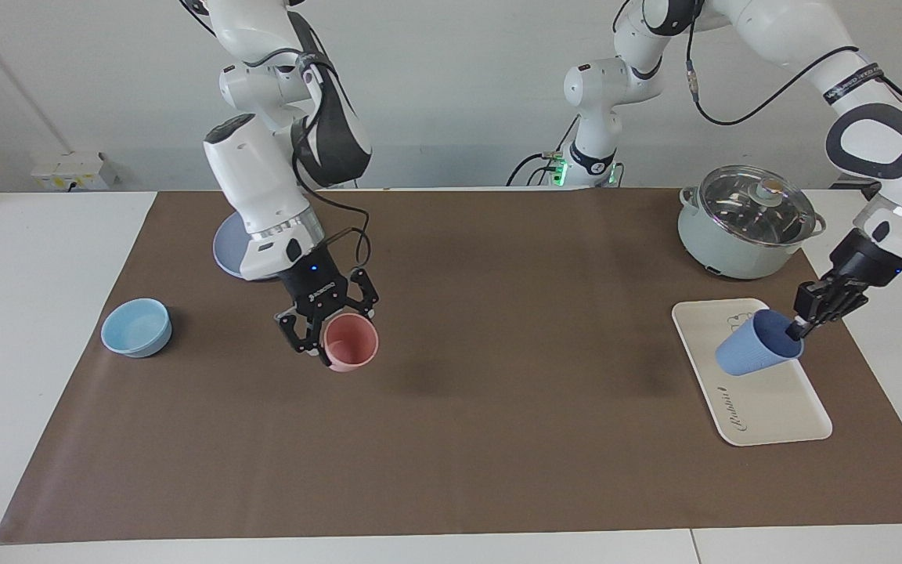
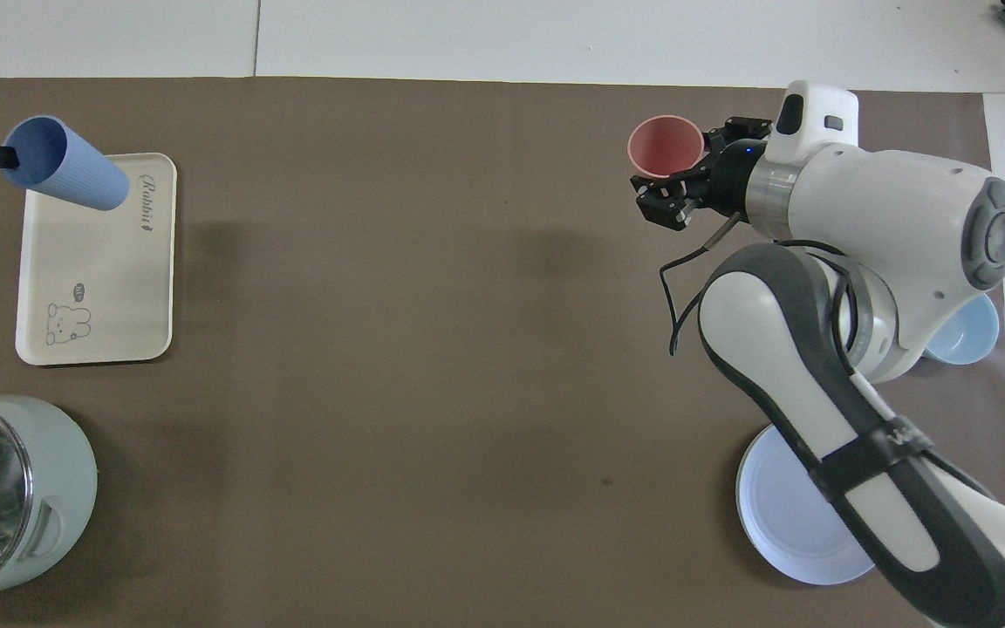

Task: Place cup on tray
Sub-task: 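Lower the blue cup onto the cream tray with the left gripper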

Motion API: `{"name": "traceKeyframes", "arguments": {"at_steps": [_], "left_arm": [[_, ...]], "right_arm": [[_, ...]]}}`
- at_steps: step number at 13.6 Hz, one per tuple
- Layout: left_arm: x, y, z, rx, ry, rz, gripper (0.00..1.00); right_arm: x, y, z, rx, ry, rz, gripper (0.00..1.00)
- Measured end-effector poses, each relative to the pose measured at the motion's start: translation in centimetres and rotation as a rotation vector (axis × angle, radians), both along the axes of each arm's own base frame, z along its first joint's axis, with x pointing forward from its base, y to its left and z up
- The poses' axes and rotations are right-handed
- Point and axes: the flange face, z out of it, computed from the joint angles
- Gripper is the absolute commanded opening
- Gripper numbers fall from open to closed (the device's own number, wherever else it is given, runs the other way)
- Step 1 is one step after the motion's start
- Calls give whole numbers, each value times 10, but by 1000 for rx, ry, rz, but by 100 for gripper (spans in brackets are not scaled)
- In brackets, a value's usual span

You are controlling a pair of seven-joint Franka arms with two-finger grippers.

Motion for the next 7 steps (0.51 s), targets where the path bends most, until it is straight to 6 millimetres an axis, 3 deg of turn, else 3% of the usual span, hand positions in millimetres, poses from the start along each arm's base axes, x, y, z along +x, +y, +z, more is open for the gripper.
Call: {"name": "traceKeyframes", "arguments": {"at_steps": [2, 3, 5, 7], "left_arm": [[-28, 50, -30, 70, -47, 14, 0], [-39, 62, -45, 88, -49, 27, 0], [-51, 67, -70, 101, -37, 41, 0], [-53, 58, -89, 100, -21, 37, 0]], "right_arm": [[3, -49, -19, 88, -57, 14, 0], [2, -72, -32, 125, -89, 16, 0], [-2, -111, -58, 168, -135, 21, 0], [-6, -145, -80, 207, -151, 12, 0]]}}
